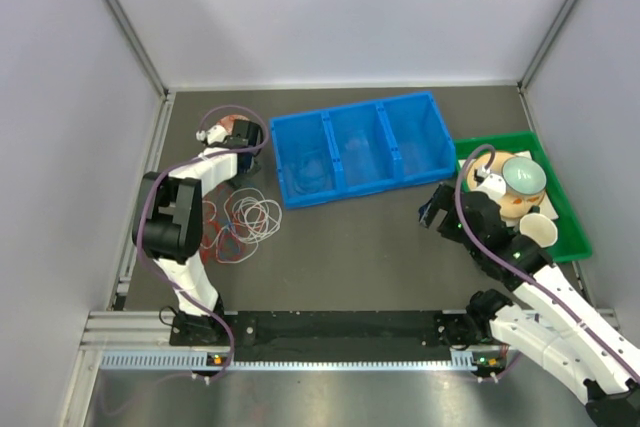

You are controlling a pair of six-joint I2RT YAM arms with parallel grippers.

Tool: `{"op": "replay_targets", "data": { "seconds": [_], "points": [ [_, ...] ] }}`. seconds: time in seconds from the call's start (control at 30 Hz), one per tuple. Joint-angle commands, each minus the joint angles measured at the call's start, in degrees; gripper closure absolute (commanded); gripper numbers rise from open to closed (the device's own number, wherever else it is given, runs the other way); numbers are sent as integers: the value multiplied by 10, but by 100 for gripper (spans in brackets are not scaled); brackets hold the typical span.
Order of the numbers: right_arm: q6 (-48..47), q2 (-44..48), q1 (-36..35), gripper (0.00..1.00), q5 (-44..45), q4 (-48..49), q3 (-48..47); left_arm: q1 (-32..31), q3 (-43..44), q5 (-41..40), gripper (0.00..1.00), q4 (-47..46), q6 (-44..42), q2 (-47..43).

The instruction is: Untangle the cables

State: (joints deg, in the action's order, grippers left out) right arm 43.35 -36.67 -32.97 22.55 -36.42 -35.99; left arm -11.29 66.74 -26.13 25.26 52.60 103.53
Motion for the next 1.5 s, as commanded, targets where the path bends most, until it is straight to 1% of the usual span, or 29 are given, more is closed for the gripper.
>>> {"op": "replay_targets", "data": {
  "seconds": [0.0,0.07,0.2,0.33,0.43,0.57,0.67,0.7,0.77,0.8,0.87,0.9,1.0,1.1,1.23,1.3,1.37,1.4,1.43,1.47],
  "points": [
    [2,-2,-3,1,1,11,-9,3,-5,-5,40,-11,2,-39],
    [3,-4,-3,1,1,11,-8,3,-13,-3,39,-22,-6,-52],
    [6,-13,-3,1,1,11,-9,3,-18,0,41,-21,-7,-40],
    [9,-10,-3,1,-3,11,-10,3,-17,-5,46,-33,-13,-27],
    [5,-3,-3,1,0,11,-8,3,-5,5,46,-24,-11,-8],
    [6,-1,-3,1,-1,11,-6,3,-13,6,45,-31,-3,3],
    [6,-2,-3,1,-3,11,-7,3,-15,3,42,-31,0,6],
    [6,-2,-3,1,-2,12,-6,3,-16,3,46,-33,0,7],
    [5,-2,-3,1,-2,11,-7,3,-14,-1,77,-32,-1,9],
    [4,-2,-3,1,-2,11,-8,3,-8,-3,90,-31,-1,10],
    [4,-2,-3,1,-1,11,-10,3,-1,-9,94,-26,-5,8],
    [4,-2,-3,1,-1,11,-10,3,1,-10,100,-24,-6,7],
    [4,-2,-3,1,-1,11,-13,3,3,-15,100,-14,-5,-5],
    [5,-2,-3,1,-1,11,-13,2,-2,-18,100,-5,-2,-46],
    [3,-9,-3,1,-2,12,-15,0,-15,-13,100,-3,-14,-135],
    [3,-16,-3,1,-3,13,-15,-1,-27,-9,100,-3,-16,-165],
    [4,-21,-3,1,-4,14,-15,-1,-44,-9,99,0,-8,-175],
    [4,-24,-3,1,-5,17,-16,0,-52,-7,93,-5,-4,-178],
    [5,-25,-3,2,-7,20,-15,-1,-72,1,79,-13,-4,-176],
    [6,-26,-3,2,-9,22,-15,-1,-78,7,60,-19,-3,-172]
  ]
}}
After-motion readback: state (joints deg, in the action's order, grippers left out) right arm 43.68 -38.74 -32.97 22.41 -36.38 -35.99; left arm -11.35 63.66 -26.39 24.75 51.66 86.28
